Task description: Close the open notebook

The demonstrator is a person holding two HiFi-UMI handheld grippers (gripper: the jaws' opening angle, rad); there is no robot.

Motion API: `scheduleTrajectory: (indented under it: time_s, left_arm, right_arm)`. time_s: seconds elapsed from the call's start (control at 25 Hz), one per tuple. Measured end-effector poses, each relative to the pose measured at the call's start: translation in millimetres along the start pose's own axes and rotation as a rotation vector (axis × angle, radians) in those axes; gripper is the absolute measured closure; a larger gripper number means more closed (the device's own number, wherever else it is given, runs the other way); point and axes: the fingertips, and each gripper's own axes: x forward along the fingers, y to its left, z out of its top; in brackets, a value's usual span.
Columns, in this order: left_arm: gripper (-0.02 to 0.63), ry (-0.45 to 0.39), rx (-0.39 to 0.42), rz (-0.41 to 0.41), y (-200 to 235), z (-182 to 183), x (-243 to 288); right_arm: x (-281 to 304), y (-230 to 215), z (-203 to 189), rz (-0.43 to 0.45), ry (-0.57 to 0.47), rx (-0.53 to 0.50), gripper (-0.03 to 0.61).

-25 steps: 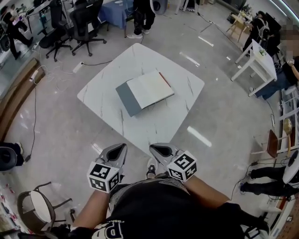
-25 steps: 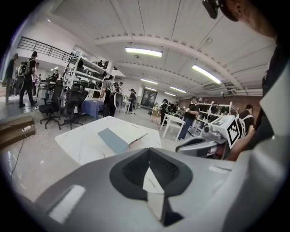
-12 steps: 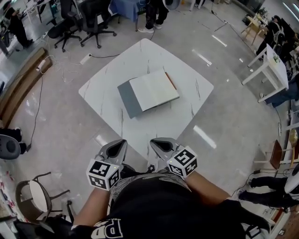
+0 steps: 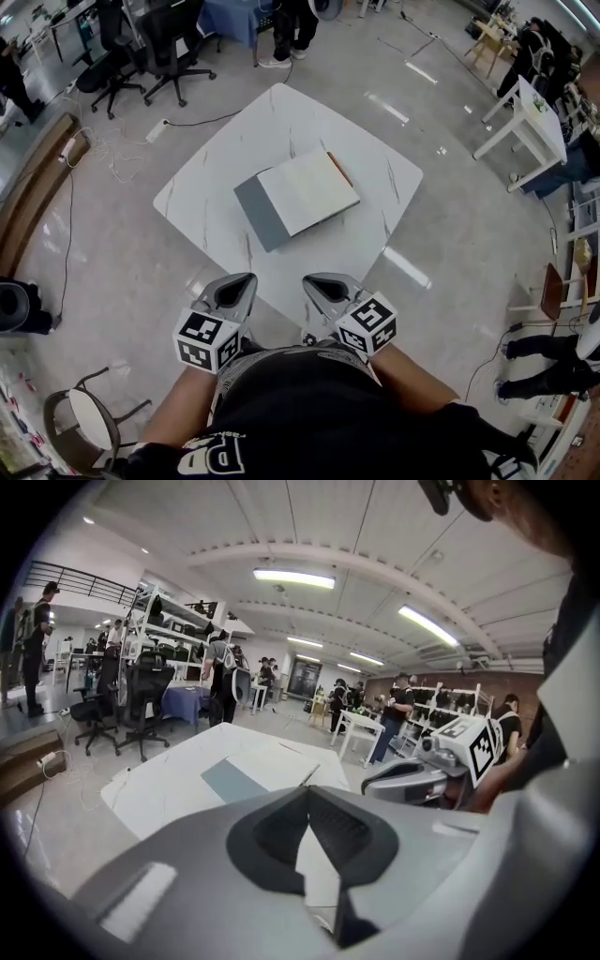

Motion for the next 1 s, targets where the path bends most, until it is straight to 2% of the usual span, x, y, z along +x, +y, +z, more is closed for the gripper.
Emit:
scheduleTrajectory:
  time_s: [0.48,1.0]
  left_arm:
    - [0.555,0.035,0.030,-0.080,36,-6,-4]
    - [0.555,0.043,0.020,-0.100,47,-15,-6]
  right_arm:
    - [33,13,3,-0.077,0.001,0.024,0.581]
    - [43,18,-1,-0.111,0.020,0.016,0.581]
